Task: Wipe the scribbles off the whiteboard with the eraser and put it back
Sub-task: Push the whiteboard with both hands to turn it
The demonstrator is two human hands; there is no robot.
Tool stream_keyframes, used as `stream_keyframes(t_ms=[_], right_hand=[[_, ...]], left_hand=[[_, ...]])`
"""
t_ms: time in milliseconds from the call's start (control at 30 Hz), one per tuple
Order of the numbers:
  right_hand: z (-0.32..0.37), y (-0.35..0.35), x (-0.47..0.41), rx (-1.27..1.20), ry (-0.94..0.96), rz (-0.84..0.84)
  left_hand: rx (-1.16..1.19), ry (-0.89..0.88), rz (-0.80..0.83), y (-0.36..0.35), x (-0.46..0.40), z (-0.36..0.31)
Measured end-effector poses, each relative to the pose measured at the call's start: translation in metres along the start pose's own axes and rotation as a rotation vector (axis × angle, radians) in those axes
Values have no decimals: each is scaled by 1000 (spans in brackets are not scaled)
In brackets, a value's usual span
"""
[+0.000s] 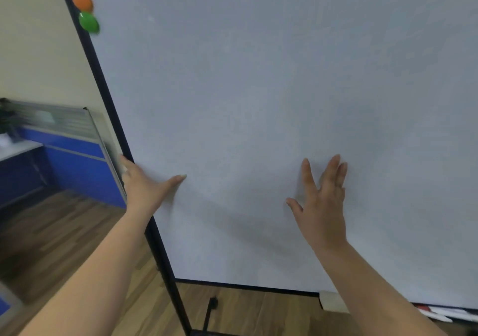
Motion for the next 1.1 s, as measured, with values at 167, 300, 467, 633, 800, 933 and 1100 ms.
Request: stream_keyframes(t_ms=[167, 300, 467, 633, 800, 933, 1100], right_hand=[[2, -10, -10, 81, -43, 6], [1, -20, -24, 170, -83, 7], [-5, -34, -44, 181, -136, 20], [-18, -48, -66, 185, -182, 29], [-30, -61, -90, 194, -207, 61], [-44, -76, -110, 193, -221, 67], [-59, -97, -131, 215, -224, 24]], left_hand=[[-30, -60, 60, -8, -14, 1], [-16, -75, 105, -23, -31, 2], [5, -81, 148, -48, -56, 1], [3, -95, 172, -81, -80, -5], [18, -107, 193, -113, -105, -14], [15, -132, 193, -141, -124, -21], [34, -147, 199, -172, -146, -28]])
Point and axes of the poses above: each hand's wrist, its own x-axis away from the middle knuckle, its own y-axis out of the back of the hand, z = x × y, the point moved 6 cm from there along -x, towards the middle knuckle, and after that the axes turned 3 degrees about -y, right-handed, at the moved point
